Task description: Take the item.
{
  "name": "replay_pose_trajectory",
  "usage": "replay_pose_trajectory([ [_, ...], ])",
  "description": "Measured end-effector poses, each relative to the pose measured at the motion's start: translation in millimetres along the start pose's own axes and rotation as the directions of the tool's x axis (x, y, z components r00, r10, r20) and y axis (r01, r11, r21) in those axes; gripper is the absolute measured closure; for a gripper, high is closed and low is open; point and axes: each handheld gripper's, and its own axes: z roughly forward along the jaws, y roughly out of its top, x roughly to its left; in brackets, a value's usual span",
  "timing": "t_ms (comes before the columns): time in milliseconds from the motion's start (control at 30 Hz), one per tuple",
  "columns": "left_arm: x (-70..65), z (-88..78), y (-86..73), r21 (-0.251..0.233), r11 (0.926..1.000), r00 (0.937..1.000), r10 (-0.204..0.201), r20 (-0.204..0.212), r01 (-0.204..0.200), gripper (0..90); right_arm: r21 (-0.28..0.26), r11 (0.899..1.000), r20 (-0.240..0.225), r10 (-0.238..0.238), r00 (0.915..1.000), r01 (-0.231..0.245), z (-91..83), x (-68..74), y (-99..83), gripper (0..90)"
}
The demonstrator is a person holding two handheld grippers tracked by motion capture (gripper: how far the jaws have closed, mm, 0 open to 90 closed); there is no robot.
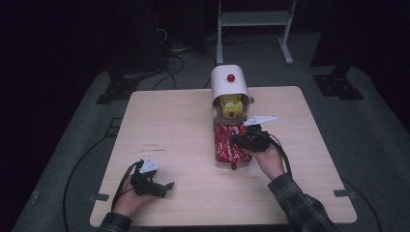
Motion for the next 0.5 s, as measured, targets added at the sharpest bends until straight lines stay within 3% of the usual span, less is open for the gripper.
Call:
replay_pose_trajectory([
  [500,-0.1,-0.2,0.1,0.002,1.0,1.0,0.0,0.0,0.0,0.0,-0.026,0.999,0.001,-0.04,0.9992,0.04,-21.9,0.7,3.2,86.9],
])
